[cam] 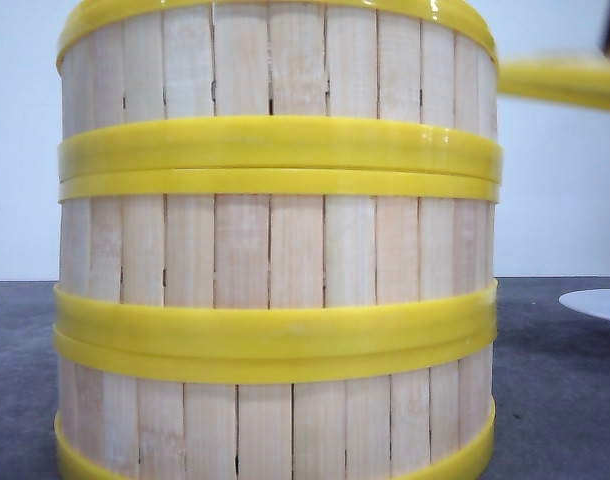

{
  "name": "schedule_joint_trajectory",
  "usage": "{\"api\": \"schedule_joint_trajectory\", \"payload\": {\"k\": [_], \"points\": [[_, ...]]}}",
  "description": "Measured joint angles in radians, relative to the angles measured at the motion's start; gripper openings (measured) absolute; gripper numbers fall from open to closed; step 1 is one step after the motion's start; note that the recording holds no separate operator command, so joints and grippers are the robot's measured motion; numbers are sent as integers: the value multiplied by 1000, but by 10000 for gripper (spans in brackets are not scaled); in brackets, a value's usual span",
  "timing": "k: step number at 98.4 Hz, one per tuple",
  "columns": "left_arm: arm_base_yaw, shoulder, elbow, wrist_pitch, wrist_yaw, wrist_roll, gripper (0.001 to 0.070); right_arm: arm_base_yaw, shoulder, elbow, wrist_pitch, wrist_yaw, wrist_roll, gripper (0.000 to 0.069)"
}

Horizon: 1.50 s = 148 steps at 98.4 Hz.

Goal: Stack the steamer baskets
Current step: 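Grasp the woven bamboo lid with the right gripper and carry it over the stack, then lower the lid onto the top basket and open the right gripper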

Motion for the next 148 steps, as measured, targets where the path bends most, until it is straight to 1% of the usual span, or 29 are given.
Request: {"api": "schedule_joint_trajectory", "payload": {"k": [3, 8, 27, 50, 70, 86, 103, 148], "points": [[0, 0, 0, 1, 0, 0, 275, 30, -13, 16, -5, -29, 0, 56], [0, 0, 0, 3, 0, 0, 275, 82, -29, 39, -14, -47, 1, 56], [0, 0, 0, 4, 0, 0, 275, 309, -37, 70, -26, -37, 18, 55], [0, 0, 0, 5, 0, 0, 275, 564, -5, 70, -26, 116, 23, 55], [0, 0, 0, 4, 0, 0, 275, 706, 33, 70, -20, 182, 23, 54], [0, 0, 0, 5, 0, 0, 275, 775, 51, 70, -6, 238, 23, 54], [0, 0, 0, 3, 0, 0, 275, 811, 64, 70, 5, 239, 23, 54], [0, 0, 0, 4, 0, 0, 275, 858, 119, 70, 10, 241, 23, 54]]}}
